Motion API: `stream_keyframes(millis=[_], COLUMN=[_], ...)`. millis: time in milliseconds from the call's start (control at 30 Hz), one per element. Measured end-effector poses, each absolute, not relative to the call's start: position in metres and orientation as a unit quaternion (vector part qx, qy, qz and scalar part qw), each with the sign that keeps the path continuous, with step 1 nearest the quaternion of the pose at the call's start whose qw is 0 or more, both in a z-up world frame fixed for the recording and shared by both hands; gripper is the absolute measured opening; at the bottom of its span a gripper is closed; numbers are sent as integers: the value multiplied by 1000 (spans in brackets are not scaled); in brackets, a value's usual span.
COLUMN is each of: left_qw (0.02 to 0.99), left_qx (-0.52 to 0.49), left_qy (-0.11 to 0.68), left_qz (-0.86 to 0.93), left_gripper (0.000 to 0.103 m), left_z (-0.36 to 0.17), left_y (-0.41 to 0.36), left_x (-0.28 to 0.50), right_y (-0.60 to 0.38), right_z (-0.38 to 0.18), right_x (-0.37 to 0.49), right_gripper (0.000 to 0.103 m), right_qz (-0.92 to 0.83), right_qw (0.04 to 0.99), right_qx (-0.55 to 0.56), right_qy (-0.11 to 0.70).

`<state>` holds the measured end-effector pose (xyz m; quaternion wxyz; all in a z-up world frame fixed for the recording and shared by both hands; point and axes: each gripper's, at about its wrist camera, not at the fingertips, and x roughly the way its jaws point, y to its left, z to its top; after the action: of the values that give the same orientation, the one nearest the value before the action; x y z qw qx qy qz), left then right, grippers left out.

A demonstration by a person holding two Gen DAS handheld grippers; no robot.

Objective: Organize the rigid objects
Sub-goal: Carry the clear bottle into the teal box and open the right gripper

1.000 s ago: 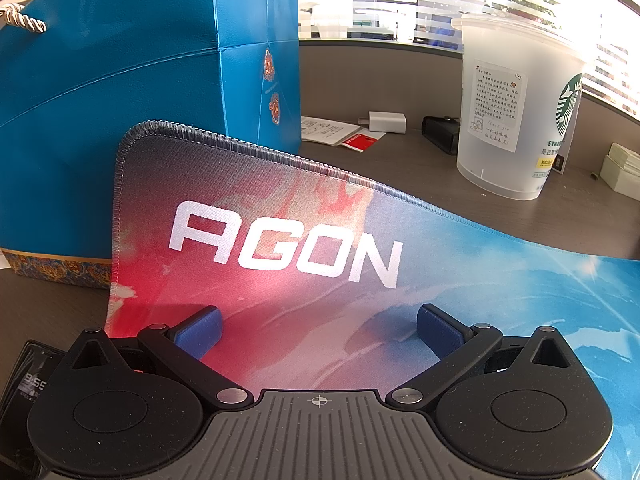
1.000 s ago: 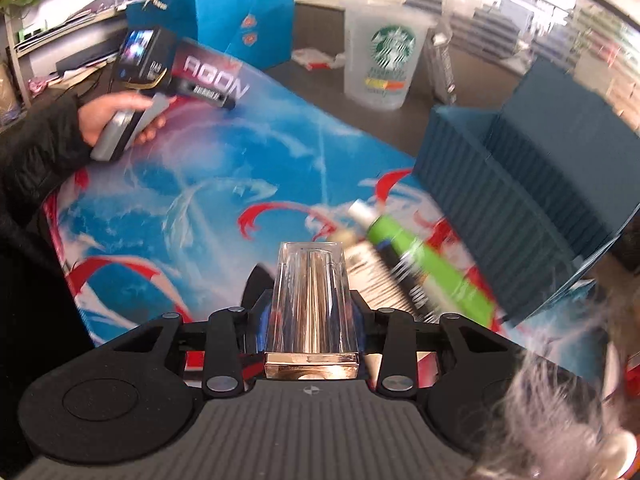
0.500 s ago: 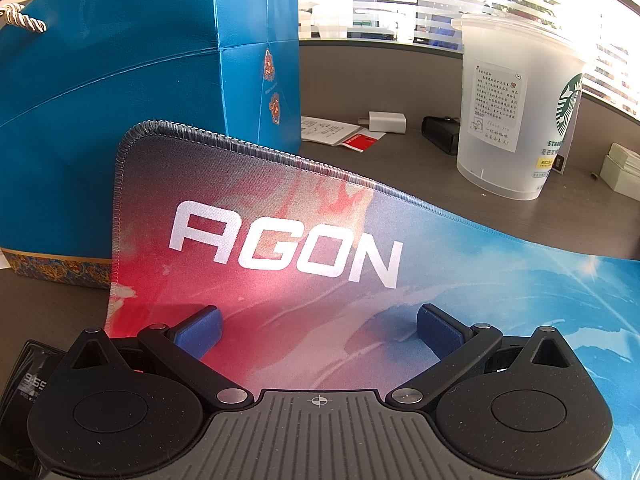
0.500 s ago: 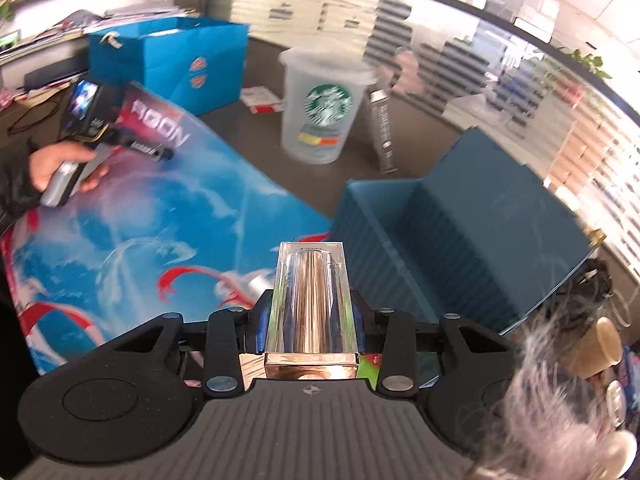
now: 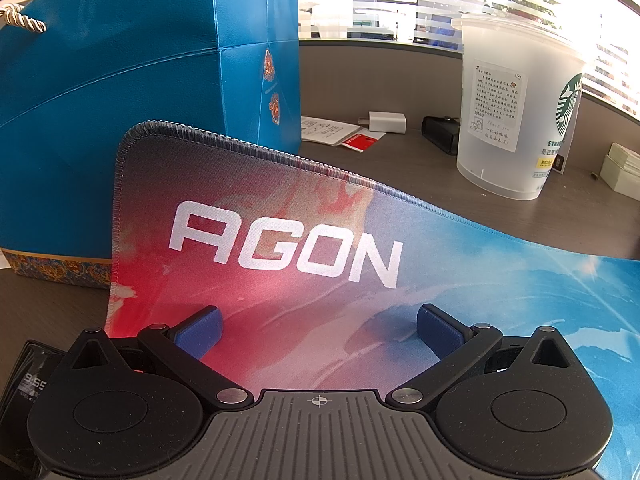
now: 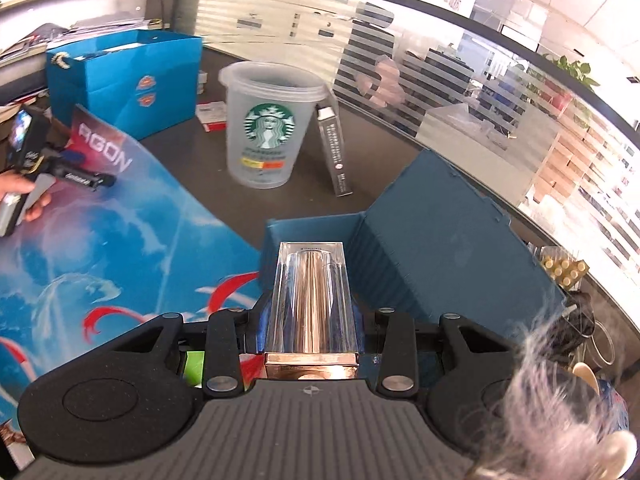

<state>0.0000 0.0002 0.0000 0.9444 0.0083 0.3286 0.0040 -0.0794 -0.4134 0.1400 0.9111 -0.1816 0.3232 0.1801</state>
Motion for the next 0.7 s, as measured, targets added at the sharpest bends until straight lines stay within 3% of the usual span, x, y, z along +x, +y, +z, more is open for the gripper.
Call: stream_keyframes(millis=[700], left_qw=[944], left_qx=[8], left_qy=[329], left_qz=[4], left_gripper=[103], left_z=[0], left_y=[0], left_x=[0], right_y=[-434], right_z=[82], right_x=[24], right_gripper=[35], right_qz=[233], right_qw=[879], right_qx=[-195], right_qy=[369])
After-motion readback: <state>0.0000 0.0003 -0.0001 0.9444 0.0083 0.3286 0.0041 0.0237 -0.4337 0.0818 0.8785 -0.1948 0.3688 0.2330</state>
